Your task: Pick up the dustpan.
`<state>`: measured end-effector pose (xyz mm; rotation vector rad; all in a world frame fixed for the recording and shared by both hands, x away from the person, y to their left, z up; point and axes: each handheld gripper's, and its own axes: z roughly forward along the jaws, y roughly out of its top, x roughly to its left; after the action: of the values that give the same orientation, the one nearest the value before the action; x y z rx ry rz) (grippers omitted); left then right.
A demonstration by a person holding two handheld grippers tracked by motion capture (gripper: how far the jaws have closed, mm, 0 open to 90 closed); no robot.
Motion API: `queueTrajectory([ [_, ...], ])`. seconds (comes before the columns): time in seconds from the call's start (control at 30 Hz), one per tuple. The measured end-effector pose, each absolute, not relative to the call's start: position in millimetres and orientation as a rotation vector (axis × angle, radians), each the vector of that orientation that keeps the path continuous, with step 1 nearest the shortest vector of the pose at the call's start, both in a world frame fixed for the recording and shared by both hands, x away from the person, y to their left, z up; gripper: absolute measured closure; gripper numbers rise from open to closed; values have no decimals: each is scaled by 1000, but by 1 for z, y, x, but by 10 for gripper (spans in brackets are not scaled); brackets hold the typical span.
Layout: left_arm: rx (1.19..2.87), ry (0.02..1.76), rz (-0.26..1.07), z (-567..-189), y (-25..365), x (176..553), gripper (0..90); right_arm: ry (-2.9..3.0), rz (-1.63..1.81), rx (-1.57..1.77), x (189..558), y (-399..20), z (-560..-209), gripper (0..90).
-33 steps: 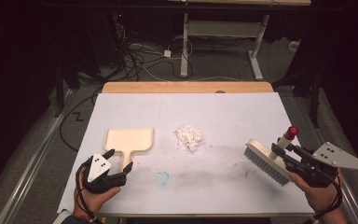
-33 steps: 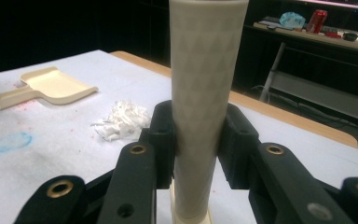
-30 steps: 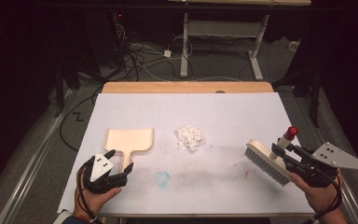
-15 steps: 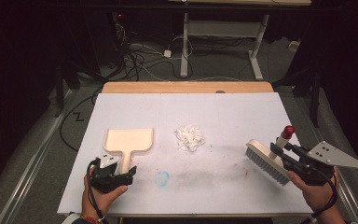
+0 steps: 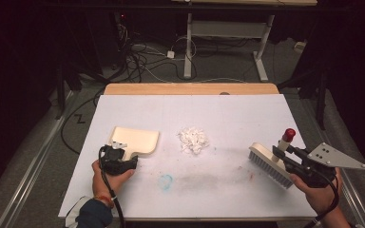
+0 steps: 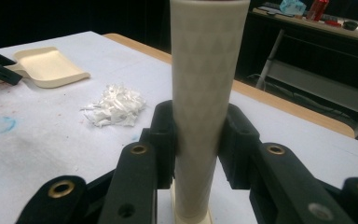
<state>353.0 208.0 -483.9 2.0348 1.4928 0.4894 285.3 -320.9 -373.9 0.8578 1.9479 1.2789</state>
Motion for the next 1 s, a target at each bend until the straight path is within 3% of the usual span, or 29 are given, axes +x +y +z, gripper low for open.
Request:
queueTrajectory([
  [0.2,2051,1455,492,-484,207,359,486,1960,1288,866,289,-320,-378,700],
  [0.23,2066,1428,491,-484,207,360,562,1967,1291,869,289,-319,-380,700],
  [0.37,2092,1411,482,-482,206,363,634,1974,1290,863,290,-317,-380,701],
  [0.73,2168,1308,494,-471,204,375,638,1950,1281,859,289,-316,-380,701],
  [1.0,2177,1218,566,-445,211,358,640,1943,1275,879,291,-319,-381,701],
])
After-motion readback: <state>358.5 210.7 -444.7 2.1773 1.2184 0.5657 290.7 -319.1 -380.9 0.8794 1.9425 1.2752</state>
